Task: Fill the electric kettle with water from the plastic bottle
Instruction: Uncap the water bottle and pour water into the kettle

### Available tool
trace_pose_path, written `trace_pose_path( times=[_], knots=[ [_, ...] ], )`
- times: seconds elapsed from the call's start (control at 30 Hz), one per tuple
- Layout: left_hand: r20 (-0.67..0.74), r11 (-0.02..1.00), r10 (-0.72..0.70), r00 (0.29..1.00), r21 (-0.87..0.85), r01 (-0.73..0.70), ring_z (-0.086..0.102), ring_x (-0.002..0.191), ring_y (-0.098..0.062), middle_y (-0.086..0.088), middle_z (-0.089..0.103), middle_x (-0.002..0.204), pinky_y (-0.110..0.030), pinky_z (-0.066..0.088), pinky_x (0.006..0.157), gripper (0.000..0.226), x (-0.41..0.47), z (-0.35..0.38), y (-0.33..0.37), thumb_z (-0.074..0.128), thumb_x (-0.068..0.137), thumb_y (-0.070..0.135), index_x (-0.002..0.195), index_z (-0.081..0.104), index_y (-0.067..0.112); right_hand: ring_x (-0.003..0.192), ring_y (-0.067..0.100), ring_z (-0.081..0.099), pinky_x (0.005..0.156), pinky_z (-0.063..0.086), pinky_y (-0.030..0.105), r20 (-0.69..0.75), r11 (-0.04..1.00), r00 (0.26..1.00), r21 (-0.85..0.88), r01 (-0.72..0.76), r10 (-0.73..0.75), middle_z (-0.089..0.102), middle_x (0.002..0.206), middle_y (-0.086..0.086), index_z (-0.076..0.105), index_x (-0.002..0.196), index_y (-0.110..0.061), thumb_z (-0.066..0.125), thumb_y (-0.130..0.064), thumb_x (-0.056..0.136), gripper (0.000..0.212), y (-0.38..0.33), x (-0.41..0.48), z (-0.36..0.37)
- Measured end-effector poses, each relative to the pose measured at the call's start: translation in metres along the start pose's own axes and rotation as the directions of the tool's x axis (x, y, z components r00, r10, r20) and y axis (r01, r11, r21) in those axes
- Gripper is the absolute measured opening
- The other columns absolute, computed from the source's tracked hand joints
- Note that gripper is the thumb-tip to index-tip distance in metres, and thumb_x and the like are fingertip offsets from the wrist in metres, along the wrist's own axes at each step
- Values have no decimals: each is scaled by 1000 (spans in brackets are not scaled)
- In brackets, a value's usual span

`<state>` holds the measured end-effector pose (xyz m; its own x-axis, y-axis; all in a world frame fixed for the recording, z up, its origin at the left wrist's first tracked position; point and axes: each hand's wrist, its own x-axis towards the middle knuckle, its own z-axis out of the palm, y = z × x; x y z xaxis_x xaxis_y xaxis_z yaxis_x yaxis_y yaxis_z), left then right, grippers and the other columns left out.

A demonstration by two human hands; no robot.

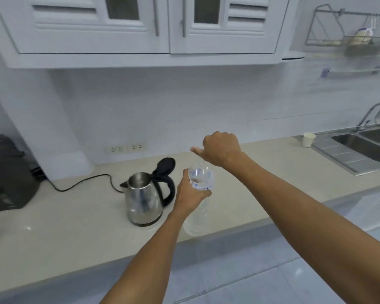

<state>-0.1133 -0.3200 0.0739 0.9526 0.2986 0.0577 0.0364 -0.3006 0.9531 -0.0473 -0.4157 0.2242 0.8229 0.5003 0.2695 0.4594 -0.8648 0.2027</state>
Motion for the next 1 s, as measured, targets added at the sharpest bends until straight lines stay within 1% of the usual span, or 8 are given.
trace_pose_path(
  times=[0.23,0.33,0.4,0.5,0.63,0.77,0.87,1.0],
  knots=[
    [-60,999,12,998,33,-10,64,97,-2,10,62,118,-14,48,69,83,-28,-70,-10,85,70,9,136,41,33,74,30,52,65,38,34,183,964,965,222,144,-187,45,67,6,39,64,-11,45,-40,103,49,-64,8,-32],
    [-111,998,-40,993,44,45,59,93,1,8,59,115,-18,46,66,76,-35,-102,-14,87,72,12,127,39,32,88,30,60,69,42,35,222,918,921,311,245,-321,65,93,11,62,91,-6,46,-37,102,36,-86,17,-38],
    [-154,995,-50,987,75,62,59,93,-2,7,59,113,-21,45,67,76,-37,-124,-20,88,71,17,126,39,31,95,24,58,75,41,33,197,862,884,390,326,-423,65,111,6,65,111,-15,51,-31,100,24,-99,21,-46],
    [-185,990,-48,982,125,72,62,94,-6,8,62,110,-26,50,68,72,-38,-157,-27,89,69,21,123,42,30,100,19,55,80,40,30,128,784,834,441,436,-536,62,120,3,66,116,-23,56,-17,97,23,-115,28,-51],
    [-203,975,-40,978,208,83,65,96,-13,5,64,111,-28,54,71,68,-36,-193,-34,89,65,20,119,47,26,95,13,49,82,37,28,-16,712,851,541,448,-525,61,119,4,66,117,-21,55,-11,96,27,-131,37,-45],
    [-191,929,-22,981,360,91,63,95,-20,0,61,110,-35,55,71,67,-28,-221,-40,89,65,21,117,46,22,98,16,56,84,40,30,-116,664,878,610,433,-465,63,116,5,65,120,-20,55,-13,97,25,-134,42,-29],
    [-155,870,-30,987,482,102,60,96,-23,0,57,111,-30,49,66,72,-21,-238,-43,87,68,23,123,42,24,101,23,59,85,46,35,-103,671,904,637,380,-415,64,112,5,63,121,-23,54,-18,97,26,-127,45,-4],
    [-135,773,-107,985,612,168,61,97,-29,-3,55,109,-35,50,68,80,-9,-255,-48,81,59,31,124,34,37,101,22,59,90,50,42,8,686,925,674,275,-380,63,109,0,60,122,-27,54,-21,96,28,-113,41,35]
  ],
)
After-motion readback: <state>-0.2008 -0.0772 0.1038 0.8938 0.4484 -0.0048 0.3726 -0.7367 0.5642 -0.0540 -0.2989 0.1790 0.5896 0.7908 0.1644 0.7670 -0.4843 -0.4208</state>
